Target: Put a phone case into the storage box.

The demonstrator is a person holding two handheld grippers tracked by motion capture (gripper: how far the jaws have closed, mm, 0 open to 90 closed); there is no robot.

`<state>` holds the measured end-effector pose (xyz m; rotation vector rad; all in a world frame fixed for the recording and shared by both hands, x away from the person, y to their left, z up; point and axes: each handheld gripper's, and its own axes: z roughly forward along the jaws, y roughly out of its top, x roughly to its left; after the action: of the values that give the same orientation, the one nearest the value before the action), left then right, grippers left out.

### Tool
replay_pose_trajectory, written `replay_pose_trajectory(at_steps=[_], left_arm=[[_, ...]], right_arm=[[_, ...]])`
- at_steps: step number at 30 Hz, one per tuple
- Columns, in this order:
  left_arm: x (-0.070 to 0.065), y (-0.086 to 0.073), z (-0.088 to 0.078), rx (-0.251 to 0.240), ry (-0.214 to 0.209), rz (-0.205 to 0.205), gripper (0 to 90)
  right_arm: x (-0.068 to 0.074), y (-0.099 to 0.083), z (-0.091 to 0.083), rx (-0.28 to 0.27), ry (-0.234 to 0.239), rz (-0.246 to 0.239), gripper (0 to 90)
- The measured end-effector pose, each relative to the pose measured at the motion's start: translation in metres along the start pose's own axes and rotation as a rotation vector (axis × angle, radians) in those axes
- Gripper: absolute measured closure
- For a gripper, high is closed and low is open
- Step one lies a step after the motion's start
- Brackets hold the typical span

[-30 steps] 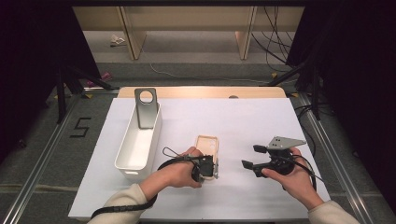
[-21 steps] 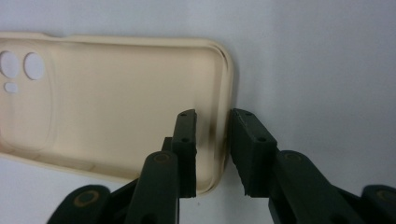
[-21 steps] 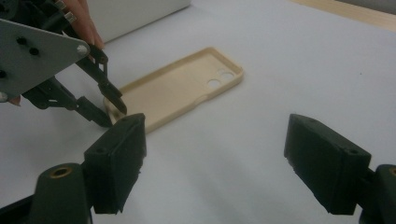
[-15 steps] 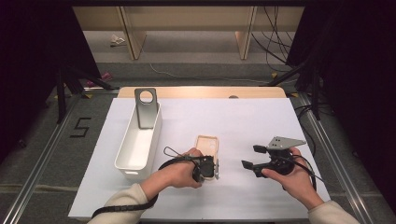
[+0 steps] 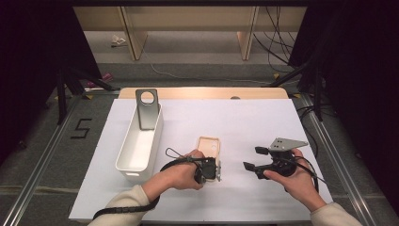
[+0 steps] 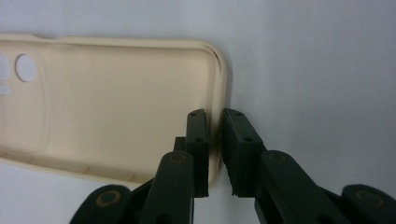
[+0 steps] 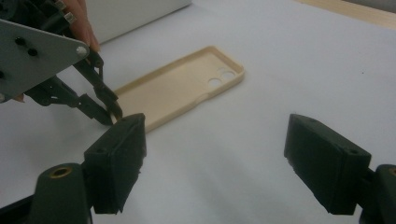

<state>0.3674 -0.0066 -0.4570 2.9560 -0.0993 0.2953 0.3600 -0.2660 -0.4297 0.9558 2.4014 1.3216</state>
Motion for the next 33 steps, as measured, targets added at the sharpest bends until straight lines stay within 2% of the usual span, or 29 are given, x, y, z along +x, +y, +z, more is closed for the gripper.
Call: replay_pose_trajectory(at_steps=[23, 33], left_arm=[[-0.0024, -0.0002, -0.0016, 0.006, -0.017, 0.013, 85.6], [-0.0083, -0.0062, -0.0082, -0.024, 0.013, 0.021, 86.7]], right_arm=[[-0.0004, -0.0004, 0.0003, 0.002, 0.000, -0.001, 21.7], [0.0001, -0.0005, 0.0014, 0.008, -0.001, 0.001, 21.8]])
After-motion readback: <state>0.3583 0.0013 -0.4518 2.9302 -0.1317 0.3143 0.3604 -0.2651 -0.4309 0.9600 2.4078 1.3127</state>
